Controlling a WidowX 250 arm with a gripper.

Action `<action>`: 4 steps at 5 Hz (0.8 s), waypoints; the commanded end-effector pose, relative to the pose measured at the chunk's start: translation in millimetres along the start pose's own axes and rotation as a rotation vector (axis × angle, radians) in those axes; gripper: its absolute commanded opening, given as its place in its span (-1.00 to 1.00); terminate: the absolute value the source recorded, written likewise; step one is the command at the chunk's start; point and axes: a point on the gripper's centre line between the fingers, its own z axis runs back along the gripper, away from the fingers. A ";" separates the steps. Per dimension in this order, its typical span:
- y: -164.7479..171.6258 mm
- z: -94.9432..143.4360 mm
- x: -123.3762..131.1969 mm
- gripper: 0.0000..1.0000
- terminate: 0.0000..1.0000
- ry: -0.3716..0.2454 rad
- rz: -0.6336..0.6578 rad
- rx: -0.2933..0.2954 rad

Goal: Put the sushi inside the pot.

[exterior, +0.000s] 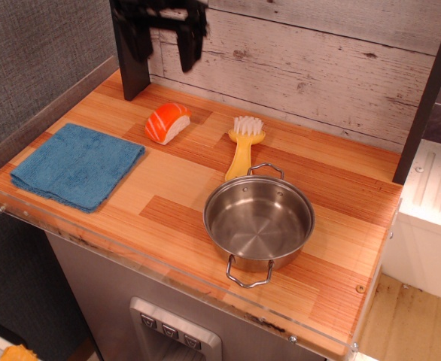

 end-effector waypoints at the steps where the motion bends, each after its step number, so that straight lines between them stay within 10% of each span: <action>1: 6.0 -38.7 12.4 1.00 -1.00 -0.017 -0.027 0.041; 4: 16.7 -67.4 -9.3 1.00 -1.00 0.097 -0.081 0.057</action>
